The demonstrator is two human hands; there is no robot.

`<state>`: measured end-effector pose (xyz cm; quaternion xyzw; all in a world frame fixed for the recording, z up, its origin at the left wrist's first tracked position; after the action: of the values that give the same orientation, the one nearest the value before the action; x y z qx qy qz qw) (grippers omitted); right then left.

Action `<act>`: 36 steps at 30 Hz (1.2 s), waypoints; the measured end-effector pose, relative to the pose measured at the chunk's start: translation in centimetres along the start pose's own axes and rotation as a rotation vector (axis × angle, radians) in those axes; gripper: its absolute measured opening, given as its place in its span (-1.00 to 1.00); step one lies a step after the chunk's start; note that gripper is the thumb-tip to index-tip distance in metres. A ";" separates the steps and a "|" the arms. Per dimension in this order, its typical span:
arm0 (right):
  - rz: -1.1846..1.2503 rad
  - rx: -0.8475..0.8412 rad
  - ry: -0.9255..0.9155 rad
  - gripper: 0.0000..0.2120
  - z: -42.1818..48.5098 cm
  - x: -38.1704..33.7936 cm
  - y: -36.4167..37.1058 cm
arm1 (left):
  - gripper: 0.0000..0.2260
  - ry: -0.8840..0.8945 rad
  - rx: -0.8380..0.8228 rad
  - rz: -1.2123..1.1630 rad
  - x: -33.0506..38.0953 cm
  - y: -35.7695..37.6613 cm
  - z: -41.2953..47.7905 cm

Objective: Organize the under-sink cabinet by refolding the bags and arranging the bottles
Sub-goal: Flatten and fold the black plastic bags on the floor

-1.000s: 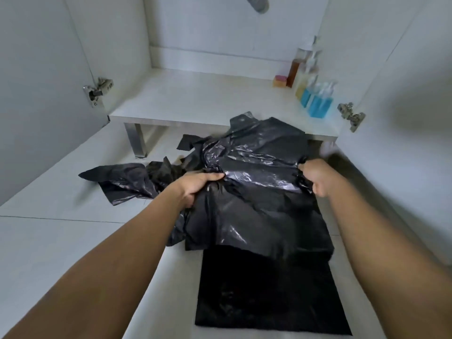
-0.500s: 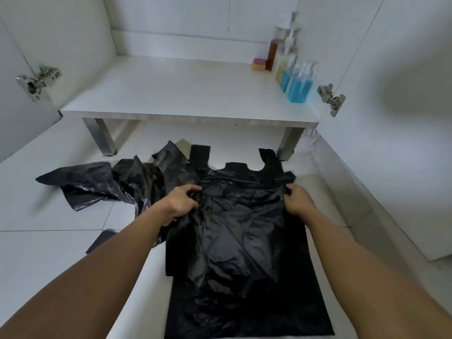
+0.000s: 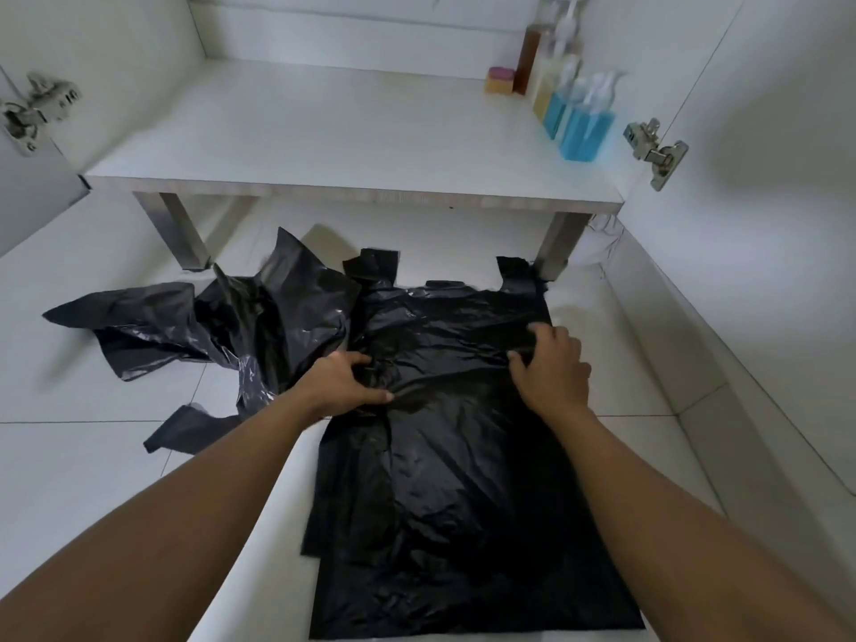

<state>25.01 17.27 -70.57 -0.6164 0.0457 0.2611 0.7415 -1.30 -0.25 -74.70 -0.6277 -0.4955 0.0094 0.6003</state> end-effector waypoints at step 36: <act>-0.184 -0.363 -0.238 -0.06 -11.1 0.0 2.1 | 0.15 0.745 0.124 0.530 1.2 6.5 -10.1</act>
<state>26.90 7.10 -75.08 -0.7060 -0.1462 0.2675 0.6393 9.42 -5.60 -76.12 -0.6562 -0.0667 -0.0340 0.7509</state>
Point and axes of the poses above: each hand's wrist, its own z-axis towards the middle knuckle, its own y-axis out of the palm, x = y × z, the point moved 8 cm from there along z, towards the middle knuckle, and after that the axes turned 13 degrees about x, right-handed, at the moved point
